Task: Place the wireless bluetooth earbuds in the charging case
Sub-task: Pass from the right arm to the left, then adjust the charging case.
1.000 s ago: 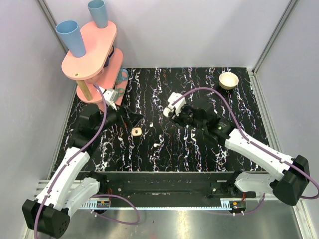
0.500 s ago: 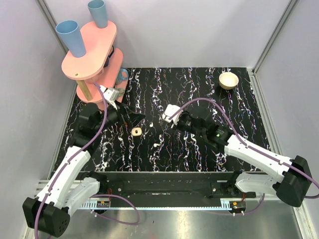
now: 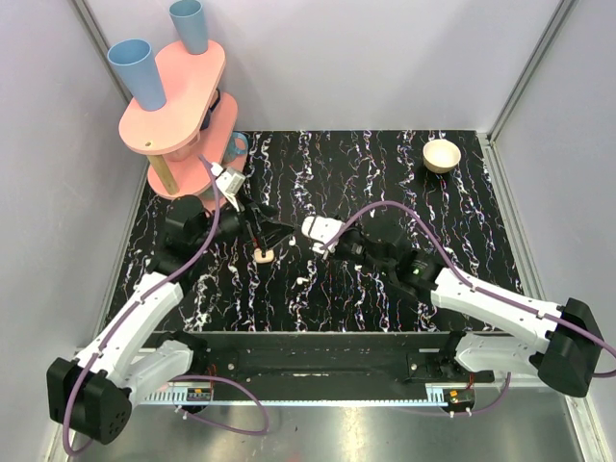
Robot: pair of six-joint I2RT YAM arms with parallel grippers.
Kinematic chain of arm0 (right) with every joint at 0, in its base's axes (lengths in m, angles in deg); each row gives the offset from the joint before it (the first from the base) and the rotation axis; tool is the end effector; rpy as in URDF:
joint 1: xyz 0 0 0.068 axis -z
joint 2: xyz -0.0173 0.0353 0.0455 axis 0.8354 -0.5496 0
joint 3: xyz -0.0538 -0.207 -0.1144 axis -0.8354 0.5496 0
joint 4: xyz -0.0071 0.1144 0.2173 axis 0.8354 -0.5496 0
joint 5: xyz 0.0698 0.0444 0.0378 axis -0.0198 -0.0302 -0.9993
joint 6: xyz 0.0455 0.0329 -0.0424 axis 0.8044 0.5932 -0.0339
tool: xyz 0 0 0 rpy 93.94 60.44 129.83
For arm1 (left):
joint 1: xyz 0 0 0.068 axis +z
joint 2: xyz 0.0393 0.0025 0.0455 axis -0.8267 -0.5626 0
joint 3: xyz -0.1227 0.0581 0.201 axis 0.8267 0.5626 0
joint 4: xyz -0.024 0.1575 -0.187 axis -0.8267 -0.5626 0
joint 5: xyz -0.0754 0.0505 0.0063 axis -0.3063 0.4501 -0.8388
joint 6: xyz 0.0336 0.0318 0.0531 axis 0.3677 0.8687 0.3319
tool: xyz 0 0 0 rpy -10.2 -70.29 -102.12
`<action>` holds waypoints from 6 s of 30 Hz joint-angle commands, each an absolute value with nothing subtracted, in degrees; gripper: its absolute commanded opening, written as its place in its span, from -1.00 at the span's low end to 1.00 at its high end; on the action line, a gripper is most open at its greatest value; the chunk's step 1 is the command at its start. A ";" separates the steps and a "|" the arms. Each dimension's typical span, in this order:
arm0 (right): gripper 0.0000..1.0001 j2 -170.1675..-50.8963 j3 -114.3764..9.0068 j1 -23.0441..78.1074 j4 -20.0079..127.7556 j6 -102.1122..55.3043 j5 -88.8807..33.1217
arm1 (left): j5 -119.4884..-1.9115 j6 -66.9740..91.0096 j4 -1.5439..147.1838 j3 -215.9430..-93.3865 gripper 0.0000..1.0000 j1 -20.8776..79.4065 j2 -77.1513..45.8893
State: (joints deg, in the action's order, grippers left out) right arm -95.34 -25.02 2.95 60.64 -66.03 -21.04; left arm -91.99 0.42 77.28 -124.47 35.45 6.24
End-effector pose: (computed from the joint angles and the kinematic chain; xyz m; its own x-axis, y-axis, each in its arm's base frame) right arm 0.1706 0.2336 0.2859 0.3786 -0.4729 -0.7956 -0.7306 0.3750 -0.5706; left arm 0.2079 -0.1161 0.3033 -0.4146 -0.1701 -0.8940 0.7608 0.4742 -0.4431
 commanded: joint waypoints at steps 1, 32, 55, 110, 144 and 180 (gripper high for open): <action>-0.65 -94.05 -25.57 1.20 65.81 -67.83 -19.10 | -95.15 -0.66 81.88 -125.74 0.98 34.32 4.94; -0.66 -91.24 -23.63 -3.55 70.38 -71.44 -14.26 | -92.52 -9.01 96.03 -120.90 0.54 29.13 2.56; -0.67 -90.19 -22.84 -4.07 71.08 -71.62 -14.17 | -93.13 -9.98 97.52 -122.05 0.25 28.26 -1.13; 0.97 -91.58 -42.35 -3.29 50.17 -22.32 -5.01 | -76.44 6.28 148.83 -94.02 -1.00 27.55 11.26; 0.71 -104.16 -51.76 -0.21 41.64 -10.62 -21.99 | -79.95 9.89 162.65 -89.61 -1.00 26.85 13.90; 0.80 -106.62 -37.52 10.08 64.93 46.60 -36.41 | -78.89 13.49 161.42 -91.11 -1.00 26.76 12.75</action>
State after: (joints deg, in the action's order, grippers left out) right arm -105.79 -35.97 10.49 63.29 44.15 -33.89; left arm -78.77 11.98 143.73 -88.54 26.97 13.14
